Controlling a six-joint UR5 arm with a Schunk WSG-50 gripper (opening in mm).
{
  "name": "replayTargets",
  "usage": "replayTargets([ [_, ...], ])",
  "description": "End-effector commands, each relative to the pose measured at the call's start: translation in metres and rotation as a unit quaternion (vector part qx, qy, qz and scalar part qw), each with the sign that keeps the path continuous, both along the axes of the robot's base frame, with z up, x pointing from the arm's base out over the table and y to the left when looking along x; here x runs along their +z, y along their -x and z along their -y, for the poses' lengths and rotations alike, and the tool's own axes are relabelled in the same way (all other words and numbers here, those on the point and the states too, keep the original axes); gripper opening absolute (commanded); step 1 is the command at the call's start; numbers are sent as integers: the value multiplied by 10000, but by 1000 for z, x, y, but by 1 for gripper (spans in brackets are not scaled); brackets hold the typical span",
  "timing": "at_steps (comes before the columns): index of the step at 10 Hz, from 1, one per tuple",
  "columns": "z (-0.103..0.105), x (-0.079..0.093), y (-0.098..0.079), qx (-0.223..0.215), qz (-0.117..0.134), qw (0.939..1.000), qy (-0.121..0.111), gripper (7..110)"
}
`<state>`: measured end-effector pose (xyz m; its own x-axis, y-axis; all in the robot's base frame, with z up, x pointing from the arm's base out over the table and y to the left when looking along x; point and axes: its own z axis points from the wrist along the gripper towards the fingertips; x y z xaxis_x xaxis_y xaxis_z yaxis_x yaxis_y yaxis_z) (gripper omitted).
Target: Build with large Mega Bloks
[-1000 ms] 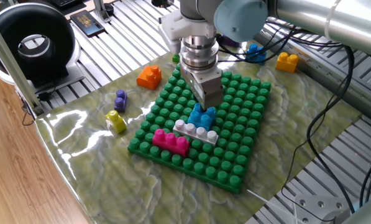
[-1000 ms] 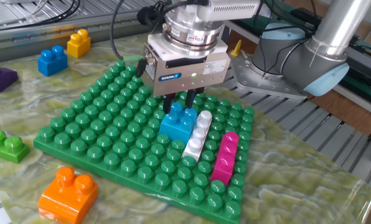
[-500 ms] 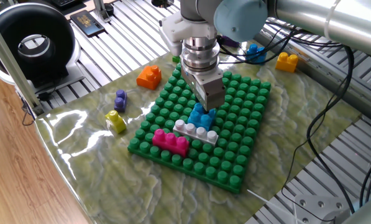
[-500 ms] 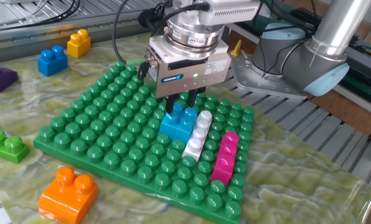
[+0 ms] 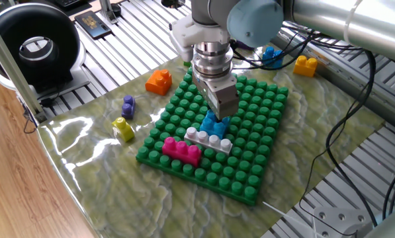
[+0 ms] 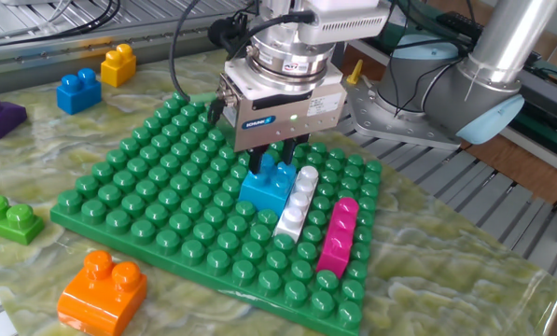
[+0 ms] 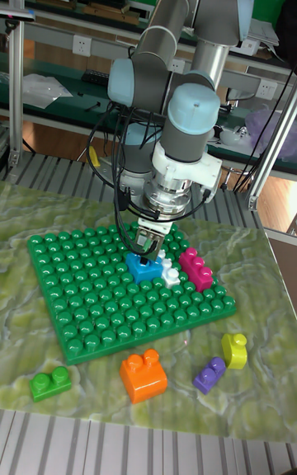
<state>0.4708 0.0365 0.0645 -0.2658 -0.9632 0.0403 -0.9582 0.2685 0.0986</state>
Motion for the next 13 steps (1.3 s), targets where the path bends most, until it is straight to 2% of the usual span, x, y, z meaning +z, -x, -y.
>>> replayTargets([
  [1,-2,1,2,-40,-18,10000,-68,44],
  [5,0,-3,1,-108,98,9999,-55,44],
  [7,-1,5,3,-297,208,9993,28,44],
  [9,-2,9,6,-236,222,9995,-8,44],
  [11,1,14,2,-155,406,9990,52,44],
  [13,6,14,-11,48,647,9978,157,44],
])
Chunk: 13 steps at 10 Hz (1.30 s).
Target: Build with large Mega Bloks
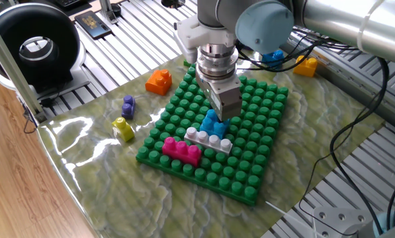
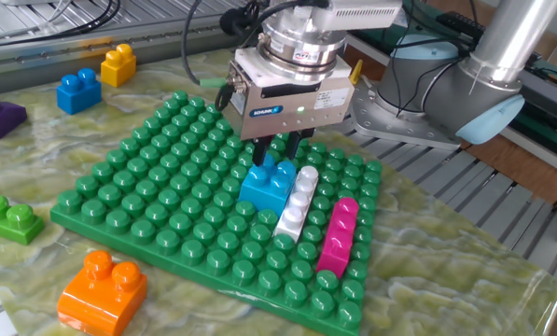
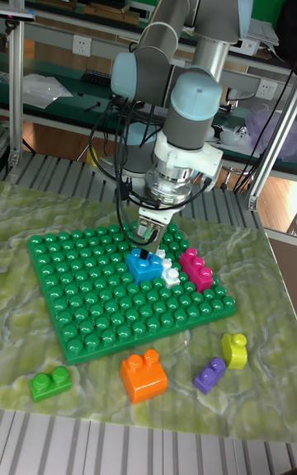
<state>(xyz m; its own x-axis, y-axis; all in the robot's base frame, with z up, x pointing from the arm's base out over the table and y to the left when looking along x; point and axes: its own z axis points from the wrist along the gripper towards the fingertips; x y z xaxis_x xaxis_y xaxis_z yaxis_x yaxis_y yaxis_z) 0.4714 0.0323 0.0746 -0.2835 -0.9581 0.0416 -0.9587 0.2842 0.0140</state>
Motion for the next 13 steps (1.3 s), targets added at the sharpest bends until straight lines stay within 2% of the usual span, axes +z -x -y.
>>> replayTargets([
  [1,0,2,-10,132,240,9996,26,44],
  [4,-6,-1,-9,83,228,9997,-59,44],
  [5,-3,-2,-10,85,242,9997,-5,44],
  [7,-3,-6,-11,107,250,9996,-43,44],
  [13,-6,-7,-1,42,160,9998,-98,44],
])
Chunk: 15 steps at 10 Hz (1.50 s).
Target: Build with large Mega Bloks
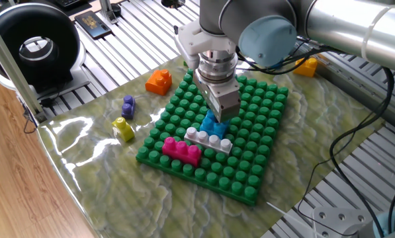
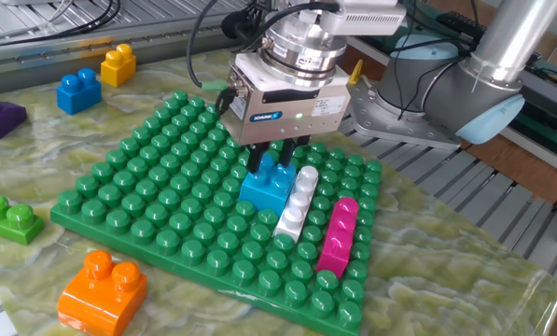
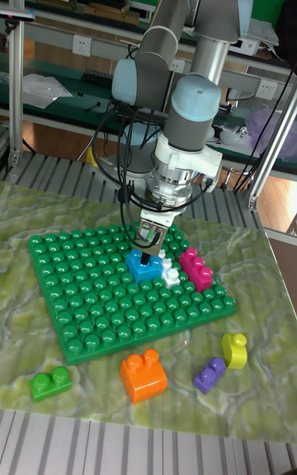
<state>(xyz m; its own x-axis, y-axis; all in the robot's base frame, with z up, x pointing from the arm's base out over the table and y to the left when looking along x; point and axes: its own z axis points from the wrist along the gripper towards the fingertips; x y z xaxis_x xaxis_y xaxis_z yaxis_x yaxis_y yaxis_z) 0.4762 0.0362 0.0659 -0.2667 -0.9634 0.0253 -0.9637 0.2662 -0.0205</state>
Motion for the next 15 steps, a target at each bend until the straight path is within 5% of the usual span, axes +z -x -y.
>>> replayTargets([
  [1,-2,3,5,-50,-29,10000,-68,44],
  [15,0,-3,6,-88,10,9999,-69,44],
])
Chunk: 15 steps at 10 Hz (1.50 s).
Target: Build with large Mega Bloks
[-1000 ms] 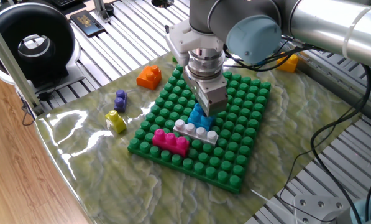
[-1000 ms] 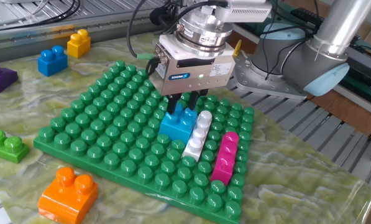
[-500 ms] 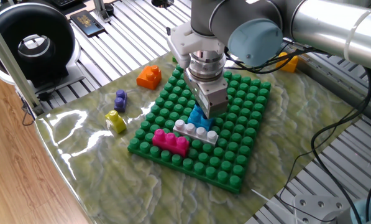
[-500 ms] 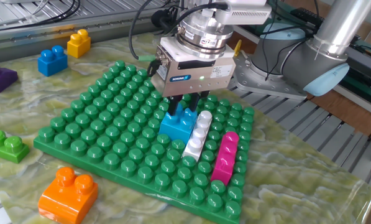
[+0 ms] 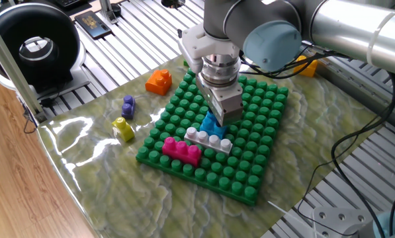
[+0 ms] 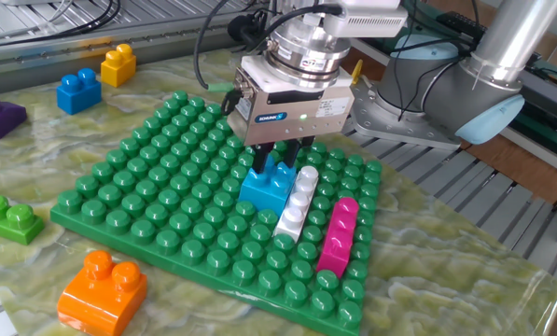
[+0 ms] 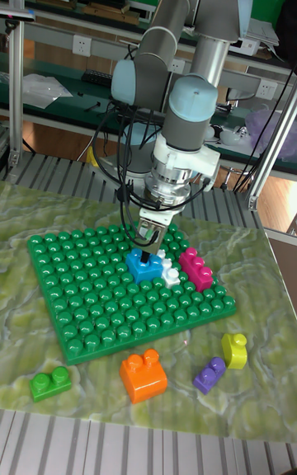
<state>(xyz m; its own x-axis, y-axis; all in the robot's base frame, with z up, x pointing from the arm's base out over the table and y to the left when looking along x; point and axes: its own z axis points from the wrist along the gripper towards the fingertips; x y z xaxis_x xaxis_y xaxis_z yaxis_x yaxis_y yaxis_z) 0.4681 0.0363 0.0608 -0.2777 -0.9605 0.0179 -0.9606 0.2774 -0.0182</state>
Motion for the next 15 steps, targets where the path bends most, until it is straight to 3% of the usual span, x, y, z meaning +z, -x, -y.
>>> replayTargets([
  [1,0,2,-3,-23,19,10000,-38,44],
  [5,-3,-2,-6,-53,58,10000,-54,44],
  [8,8,19,-13,113,-55,9998,149,44],
  [10,3,20,-10,35,-121,9999,40,44],
  [12,5,43,-7,-68,-225,9997,55,44],
  [14,0,60,2,-913,-213,9954,-181,44],
  [15,3,63,5,-1515,-171,9882,-138,44],
])
